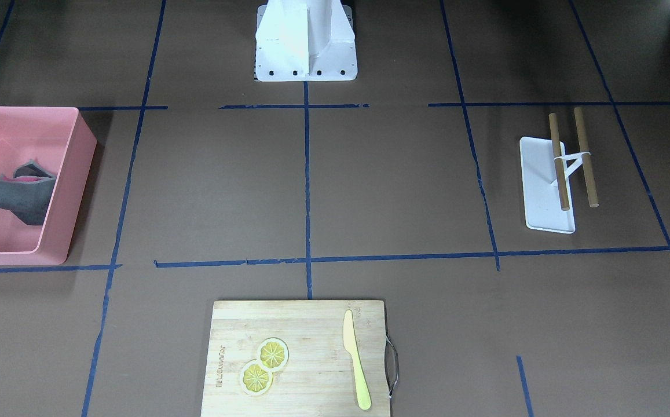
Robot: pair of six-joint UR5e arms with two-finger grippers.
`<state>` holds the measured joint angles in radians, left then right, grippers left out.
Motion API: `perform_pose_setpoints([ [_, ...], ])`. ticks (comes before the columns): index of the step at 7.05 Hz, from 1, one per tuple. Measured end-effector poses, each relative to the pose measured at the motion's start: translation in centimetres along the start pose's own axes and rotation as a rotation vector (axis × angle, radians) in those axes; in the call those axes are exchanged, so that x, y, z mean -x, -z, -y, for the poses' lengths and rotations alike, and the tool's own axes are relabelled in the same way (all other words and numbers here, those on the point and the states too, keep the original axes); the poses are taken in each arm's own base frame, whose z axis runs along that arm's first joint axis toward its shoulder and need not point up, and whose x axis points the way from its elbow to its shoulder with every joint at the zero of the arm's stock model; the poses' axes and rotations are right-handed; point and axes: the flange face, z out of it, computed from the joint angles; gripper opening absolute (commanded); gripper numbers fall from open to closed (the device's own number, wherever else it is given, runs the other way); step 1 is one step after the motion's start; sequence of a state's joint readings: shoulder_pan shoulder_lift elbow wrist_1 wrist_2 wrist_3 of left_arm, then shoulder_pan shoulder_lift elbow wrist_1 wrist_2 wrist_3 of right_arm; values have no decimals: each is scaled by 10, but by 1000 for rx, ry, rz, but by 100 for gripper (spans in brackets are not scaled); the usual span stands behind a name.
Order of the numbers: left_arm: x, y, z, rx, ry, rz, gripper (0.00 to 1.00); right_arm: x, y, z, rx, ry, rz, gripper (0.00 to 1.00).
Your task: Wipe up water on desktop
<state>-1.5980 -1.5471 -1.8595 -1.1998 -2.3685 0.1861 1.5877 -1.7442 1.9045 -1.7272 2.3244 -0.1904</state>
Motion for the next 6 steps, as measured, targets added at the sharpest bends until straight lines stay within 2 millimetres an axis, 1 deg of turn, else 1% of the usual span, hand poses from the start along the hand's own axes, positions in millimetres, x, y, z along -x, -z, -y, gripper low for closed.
perform_pose_setpoints([
  [3,-3,2,5,-10,-15,-5,100,4,4,6,-11,8,1,100],
  [6,-8,5,5,-17,-25,-3,100,6,7,10,-18,14,1,100],
])
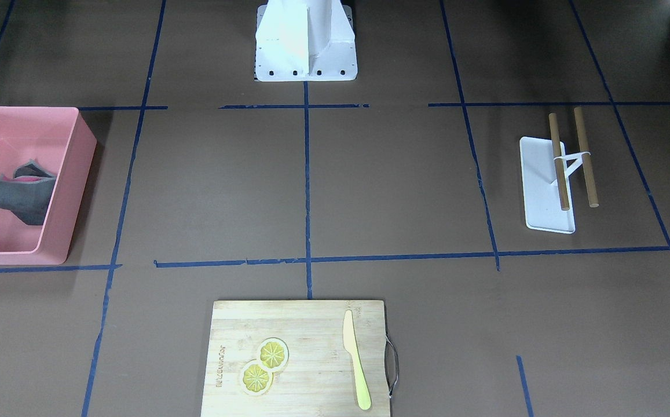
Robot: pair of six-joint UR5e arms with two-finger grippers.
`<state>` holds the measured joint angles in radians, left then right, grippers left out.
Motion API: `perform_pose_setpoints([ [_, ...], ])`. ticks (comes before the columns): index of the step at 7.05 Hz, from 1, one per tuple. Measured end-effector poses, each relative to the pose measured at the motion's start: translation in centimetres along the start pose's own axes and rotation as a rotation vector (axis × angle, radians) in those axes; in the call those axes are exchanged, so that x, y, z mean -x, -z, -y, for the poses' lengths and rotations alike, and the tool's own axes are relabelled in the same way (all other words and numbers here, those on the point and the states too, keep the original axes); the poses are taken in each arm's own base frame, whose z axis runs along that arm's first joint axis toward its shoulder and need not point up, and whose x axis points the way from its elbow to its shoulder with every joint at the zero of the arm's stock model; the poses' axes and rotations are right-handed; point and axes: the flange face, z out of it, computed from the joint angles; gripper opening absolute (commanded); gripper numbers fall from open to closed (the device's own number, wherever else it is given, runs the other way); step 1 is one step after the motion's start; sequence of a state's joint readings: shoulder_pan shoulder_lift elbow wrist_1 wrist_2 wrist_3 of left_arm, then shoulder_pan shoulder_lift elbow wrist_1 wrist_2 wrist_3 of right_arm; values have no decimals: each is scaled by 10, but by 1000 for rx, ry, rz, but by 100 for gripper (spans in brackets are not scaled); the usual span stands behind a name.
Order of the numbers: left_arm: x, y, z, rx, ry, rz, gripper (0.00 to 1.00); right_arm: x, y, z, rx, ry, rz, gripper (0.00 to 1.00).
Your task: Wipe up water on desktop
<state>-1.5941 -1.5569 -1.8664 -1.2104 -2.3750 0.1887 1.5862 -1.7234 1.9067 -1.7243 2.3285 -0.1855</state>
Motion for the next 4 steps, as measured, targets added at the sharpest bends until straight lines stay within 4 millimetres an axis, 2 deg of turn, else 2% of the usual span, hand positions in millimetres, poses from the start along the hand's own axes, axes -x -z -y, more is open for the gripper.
perform_pose_setpoints([
  [4,-1,1,1,-2,-3,0,100,4,5,9,-13,15,-2,100],
])
